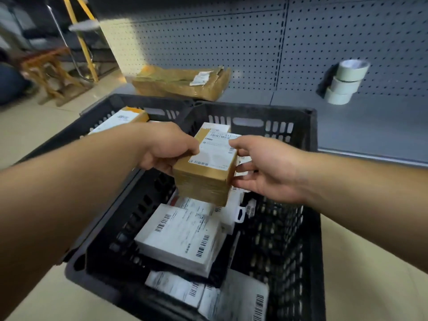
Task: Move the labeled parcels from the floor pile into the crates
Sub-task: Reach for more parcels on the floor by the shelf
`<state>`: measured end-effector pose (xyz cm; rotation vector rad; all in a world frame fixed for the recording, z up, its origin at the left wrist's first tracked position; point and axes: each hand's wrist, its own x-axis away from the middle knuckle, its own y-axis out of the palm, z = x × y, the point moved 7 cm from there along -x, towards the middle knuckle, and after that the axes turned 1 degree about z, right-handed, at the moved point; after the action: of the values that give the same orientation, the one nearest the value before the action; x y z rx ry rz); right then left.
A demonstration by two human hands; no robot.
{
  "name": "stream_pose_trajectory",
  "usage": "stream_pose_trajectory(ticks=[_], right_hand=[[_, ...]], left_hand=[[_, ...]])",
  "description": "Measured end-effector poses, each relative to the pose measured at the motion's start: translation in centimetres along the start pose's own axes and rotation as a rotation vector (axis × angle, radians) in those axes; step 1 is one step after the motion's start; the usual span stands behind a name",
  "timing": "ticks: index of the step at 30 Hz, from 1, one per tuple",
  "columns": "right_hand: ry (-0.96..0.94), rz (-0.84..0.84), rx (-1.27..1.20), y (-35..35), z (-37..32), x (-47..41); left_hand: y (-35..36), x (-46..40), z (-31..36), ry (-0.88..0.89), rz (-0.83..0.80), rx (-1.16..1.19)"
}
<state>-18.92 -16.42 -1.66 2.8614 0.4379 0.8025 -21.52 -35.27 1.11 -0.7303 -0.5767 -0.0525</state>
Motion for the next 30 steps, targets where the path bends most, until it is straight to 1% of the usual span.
stream_pose_trajectory(ticks=[6, 11, 14, 16, 19, 22, 24, 26, 28, 30], right_hand=[[0.07, 0.003, 0.025, 3.6, 2.0, -1.9], [0.157, 0.001, 0.032, 4.5, 3.6, -2.9], [0.19, -0.006, 0.027, 4.6, 4.4, -3.6], [0.195, -0.007, 0.007, 4.8, 4.7, -3.9], [0.183, 0.011, -0.04, 5.0, 4.6, -4.5], [0.164, 0.03, -0.071, 5.2, 4.5, -5.0], [0.143, 0.044, -0.055, 5.2, 4.5, -5.3], [0.119, 0.045, -0.024, 5.5, 4.4, -5.5], [0.112, 0.052, -0.004, 5.6, 4.5, -5.7], [0.119, 0.06, 0.008, 5.7, 4.7, -5.7]], left_hand=[[-1.1, -1.2, -3.3, -0.09, 0.015, -0.075], [-0.9, -1.8, -4.5, -0.082, 0.026, -0.163], [-0.6, -2.2, -4.8, -0.044, 0.053, -0.225], [-0.6, -2.5, -4.7, -0.005, 0.093, -0.33], [-0.2, -2.6, -3.9, 0.083, 0.158, -0.557], [0.3, -2.7, -3.0, 0.171, 0.195, -0.636], [0.7, -2.7, -2.5, 0.222, 0.189, -0.642], [1.5, -2.8, -2.4, 0.253, 0.137, -0.666], [2.5, -2.9, -2.6, 0.252, 0.066, -0.723], [2.7, -3.3, -2.9, 0.252, 0.048, -0.741]])
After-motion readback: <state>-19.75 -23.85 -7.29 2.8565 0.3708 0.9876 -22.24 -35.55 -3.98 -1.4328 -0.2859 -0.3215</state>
